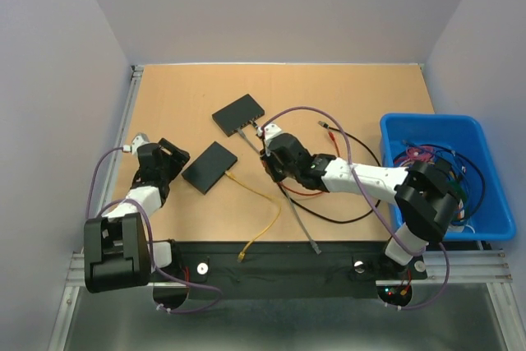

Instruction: Insert the plug into the switch port

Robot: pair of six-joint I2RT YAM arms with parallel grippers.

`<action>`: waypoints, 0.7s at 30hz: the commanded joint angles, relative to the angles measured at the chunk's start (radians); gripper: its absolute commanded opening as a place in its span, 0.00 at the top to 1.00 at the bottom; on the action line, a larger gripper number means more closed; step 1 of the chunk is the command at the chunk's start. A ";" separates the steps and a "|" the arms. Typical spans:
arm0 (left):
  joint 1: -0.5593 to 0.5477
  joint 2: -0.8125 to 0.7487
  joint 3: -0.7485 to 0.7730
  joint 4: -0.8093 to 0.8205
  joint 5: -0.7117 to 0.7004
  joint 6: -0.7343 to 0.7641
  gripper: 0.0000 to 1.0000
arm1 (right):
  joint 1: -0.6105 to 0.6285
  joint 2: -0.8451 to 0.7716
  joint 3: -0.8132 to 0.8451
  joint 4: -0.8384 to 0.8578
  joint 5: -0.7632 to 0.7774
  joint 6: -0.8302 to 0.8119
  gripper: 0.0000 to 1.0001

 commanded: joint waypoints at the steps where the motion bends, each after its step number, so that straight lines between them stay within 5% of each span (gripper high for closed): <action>1: 0.059 0.009 -0.026 0.023 0.059 -0.046 0.21 | 0.081 -0.011 0.030 0.052 -0.041 -0.044 1.00; 12: 0.096 0.092 -0.073 0.118 0.196 -0.087 0.21 | 0.227 0.216 0.228 0.052 -0.119 -0.026 1.00; 21: 0.096 0.127 -0.078 0.164 0.275 -0.061 0.22 | 0.233 0.403 0.354 0.028 -0.138 0.020 1.00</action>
